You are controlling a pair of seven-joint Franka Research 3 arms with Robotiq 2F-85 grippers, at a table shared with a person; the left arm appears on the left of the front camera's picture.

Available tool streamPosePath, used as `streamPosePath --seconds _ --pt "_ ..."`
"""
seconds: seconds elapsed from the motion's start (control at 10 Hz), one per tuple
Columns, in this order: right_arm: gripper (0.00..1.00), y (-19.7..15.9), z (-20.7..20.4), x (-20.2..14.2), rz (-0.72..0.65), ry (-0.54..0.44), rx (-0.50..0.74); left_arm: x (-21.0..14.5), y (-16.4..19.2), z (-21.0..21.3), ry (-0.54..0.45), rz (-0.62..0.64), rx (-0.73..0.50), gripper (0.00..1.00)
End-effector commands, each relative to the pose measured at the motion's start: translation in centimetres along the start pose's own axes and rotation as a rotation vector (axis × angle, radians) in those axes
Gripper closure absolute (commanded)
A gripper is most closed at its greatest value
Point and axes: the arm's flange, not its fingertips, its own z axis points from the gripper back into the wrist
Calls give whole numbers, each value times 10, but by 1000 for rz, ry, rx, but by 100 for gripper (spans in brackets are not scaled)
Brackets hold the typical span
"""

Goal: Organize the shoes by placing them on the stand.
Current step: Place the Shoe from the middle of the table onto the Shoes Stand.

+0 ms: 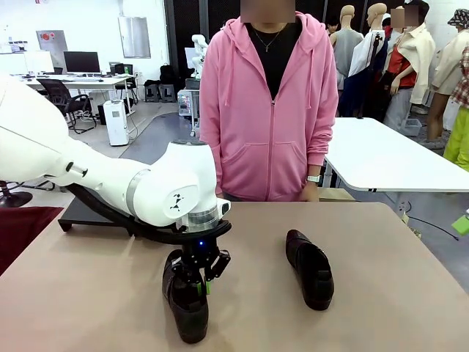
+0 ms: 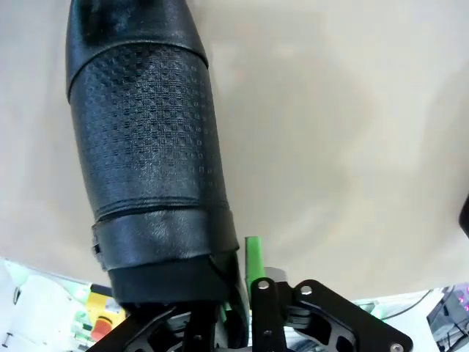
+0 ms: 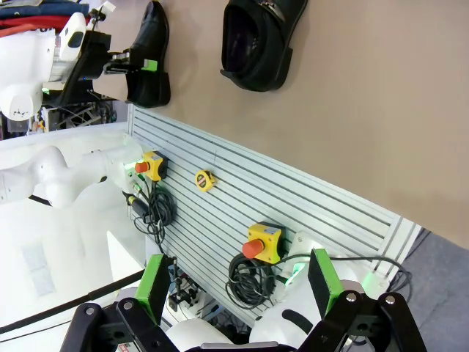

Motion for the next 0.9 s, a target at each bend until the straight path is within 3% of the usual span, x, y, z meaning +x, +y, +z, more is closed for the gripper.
streamPosePath --seconds 0.0,0.2,0.5,0.7,0.8 --pt "0 1 5 -1 -16 13 -4 -18 13 28 -70 -74 24 100" --pt "0 1 5 -1 -16 13 -4 -49 35 74 -127 -202 -4 100" --pt "0 1 5 -1 -16 13 -4 -111 86 137 -253 -493 -58 100" --pt "0 1 5 -1 -16 13 -4 -120 121 152 -364 -515 23 100" --pt "0 1 5 -1 -16 13 -4 -116 132 154 -354 -507 -35 100"
